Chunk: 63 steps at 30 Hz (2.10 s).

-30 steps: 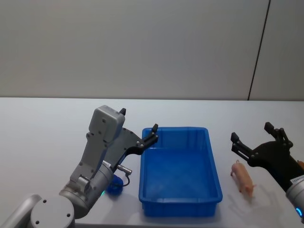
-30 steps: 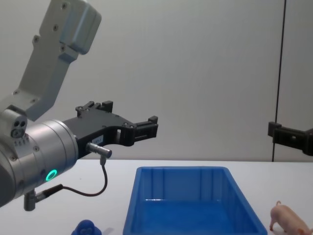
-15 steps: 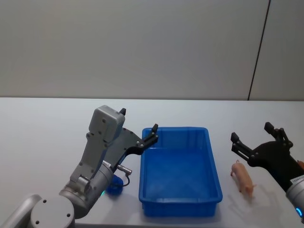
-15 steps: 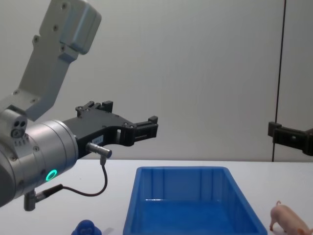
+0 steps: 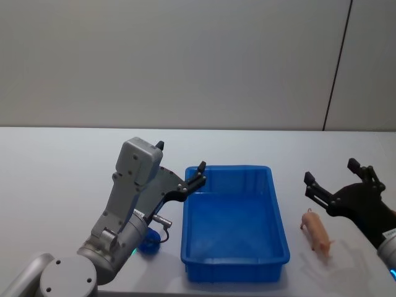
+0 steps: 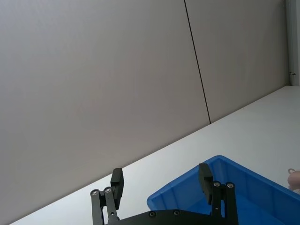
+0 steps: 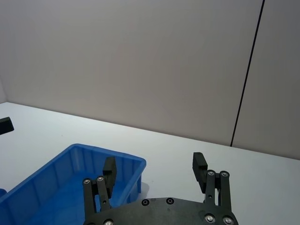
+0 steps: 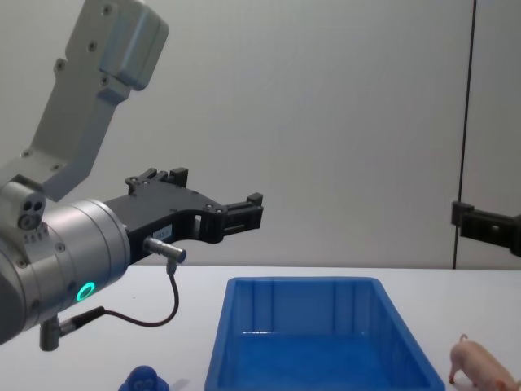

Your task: Pick up the two dolls from the table and place them into the box.

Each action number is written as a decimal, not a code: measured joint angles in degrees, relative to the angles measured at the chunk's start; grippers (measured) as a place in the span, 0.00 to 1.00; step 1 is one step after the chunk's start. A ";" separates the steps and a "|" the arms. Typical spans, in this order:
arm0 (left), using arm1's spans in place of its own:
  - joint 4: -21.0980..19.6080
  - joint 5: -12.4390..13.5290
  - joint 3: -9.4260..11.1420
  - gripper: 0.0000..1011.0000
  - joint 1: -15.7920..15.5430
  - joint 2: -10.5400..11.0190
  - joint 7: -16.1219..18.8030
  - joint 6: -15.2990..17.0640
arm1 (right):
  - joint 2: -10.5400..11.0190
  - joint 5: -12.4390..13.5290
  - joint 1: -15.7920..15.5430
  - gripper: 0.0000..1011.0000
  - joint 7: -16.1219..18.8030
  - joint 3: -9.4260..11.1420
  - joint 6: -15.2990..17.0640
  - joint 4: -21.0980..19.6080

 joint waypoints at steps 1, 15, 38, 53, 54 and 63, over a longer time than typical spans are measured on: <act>0.00 0.00 0.00 0.99 0.00 0.00 0.00 0.00 | 0.00 0.00 0.00 0.99 0.00 0.00 0.00 0.00; 0.00 0.00 0.00 0.99 0.00 0.00 0.00 0.00 | 4.64 5.00 -3.05 0.99 1.84 3.50 1.82 -1.34; 0.00 0.00 0.00 0.99 0.00 0.00 0.00 0.00 | 10.14 8.75 -10.84 0.99 -5.40 8.57 6.24 -3.65; 0.00 0.00 0.00 0.99 0.00 0.00 0.00 0.00 | 10.54 10.59 -8.47 0.99 -4.93 9.78 8.90 1.00; 0.00 0.00 0.00 0.99 0.00 0.00 0.00 0.00 | 10.49 10.80 -8.19 0.99 -4.67 9.79 9.12 1.40; 0.00 0.00 0.00 0.99 0.00 0.00 0.00 0.00 | 9.82 12.42 -5.04 0.99 -1.26 9.56 11.14 5.74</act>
